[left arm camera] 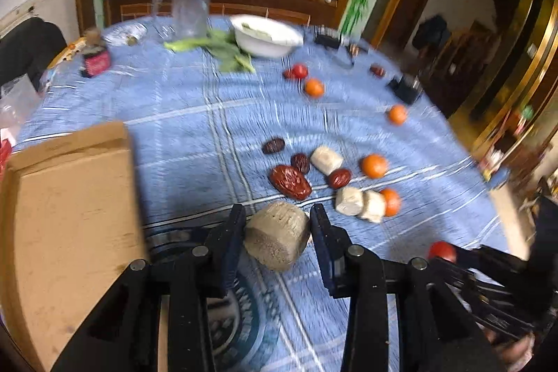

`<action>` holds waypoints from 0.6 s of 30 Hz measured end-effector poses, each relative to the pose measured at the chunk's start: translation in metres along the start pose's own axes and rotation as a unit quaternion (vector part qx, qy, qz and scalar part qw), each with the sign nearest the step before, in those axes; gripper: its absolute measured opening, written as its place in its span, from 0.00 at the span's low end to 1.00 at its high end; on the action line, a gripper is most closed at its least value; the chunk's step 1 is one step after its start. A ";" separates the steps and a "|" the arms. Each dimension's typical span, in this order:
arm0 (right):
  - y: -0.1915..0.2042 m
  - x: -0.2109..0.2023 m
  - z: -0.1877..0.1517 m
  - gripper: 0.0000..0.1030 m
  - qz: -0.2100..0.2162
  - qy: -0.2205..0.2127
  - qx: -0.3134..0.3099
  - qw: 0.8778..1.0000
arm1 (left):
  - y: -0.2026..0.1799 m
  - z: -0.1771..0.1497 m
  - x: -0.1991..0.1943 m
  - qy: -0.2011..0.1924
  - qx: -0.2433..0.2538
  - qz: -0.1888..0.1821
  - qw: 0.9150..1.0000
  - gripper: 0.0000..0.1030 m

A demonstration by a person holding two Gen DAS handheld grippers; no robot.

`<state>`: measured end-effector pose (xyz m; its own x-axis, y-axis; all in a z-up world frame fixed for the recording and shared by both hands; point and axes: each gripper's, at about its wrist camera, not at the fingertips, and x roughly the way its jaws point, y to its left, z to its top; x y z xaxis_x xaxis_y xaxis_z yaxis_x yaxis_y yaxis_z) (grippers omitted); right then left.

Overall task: Organize fruits
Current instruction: 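Carry the cake and tomato into the cardboard tray and open both tools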

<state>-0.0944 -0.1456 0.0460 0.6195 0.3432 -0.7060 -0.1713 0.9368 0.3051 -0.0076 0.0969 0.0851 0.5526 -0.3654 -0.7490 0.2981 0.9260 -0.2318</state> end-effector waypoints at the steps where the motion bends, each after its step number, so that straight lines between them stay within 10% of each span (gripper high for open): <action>1: 0.005 0.000 0.004 0.33 0.004 -0.001 -0.004 1.000 | 0.007 0.002 -0.019 -0.011 -0.005 -0.003 1.000 0.36; 8: 0.077 0.012 0.052 0.33 0.073 0.002 -0.060 0.996 | 0.066 0.026 -0.071 -0.022 -0.010 0.069 0.997 0.36; 18: 0.199 0.137 0.114 0.33 0.126 0.066 -0.123 0.982 | 0.190 0.040 -0.017 0.035 -0.112 0.133 0.984 0.36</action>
<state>0.0437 0.0800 0.0821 0.4321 0.5566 -0.7096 -0.4964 0.8037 0.3281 0.0710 0.2756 0.0791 0.5313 -0.1080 -0.8403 -0.0320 0.9886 -0.1473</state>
